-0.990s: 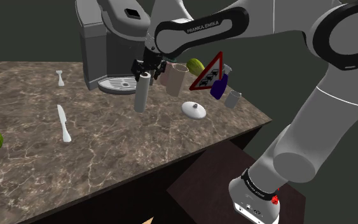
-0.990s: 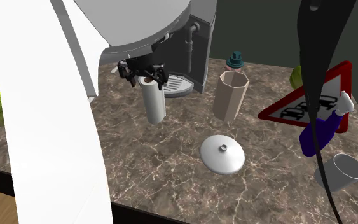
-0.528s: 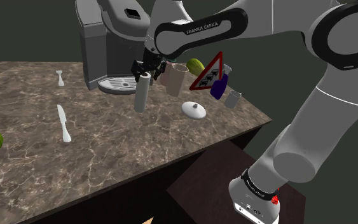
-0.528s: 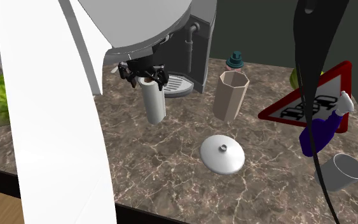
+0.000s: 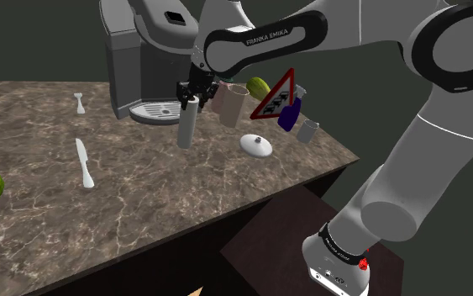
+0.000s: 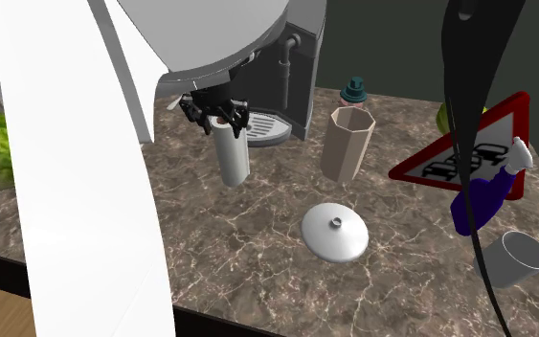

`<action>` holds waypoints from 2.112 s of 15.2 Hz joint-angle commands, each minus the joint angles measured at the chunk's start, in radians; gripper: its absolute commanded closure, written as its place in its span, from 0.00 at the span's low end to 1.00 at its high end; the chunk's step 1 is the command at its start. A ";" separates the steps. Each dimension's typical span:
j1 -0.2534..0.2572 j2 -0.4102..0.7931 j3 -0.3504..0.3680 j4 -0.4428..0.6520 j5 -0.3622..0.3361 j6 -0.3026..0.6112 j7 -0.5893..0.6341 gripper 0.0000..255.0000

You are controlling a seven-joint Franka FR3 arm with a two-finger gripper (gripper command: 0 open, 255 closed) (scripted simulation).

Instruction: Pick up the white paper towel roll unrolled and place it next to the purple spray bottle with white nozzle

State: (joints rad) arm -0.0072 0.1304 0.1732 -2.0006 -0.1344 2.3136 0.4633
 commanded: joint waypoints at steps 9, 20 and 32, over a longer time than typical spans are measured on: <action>-0.001 -0.034 0.002 0.053 0.016 -0.087 -0.016 1.00; -0.001 -0.069 0.004 0.160 0.033 -0.227 -0.035 1.00; 0.000 -0.077 0.006 0.311 0.041 -0.385 -0.049 1.00</action>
State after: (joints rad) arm -0.0078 0.0557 0.1787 -1.6987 -0.0941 1.9402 0.4145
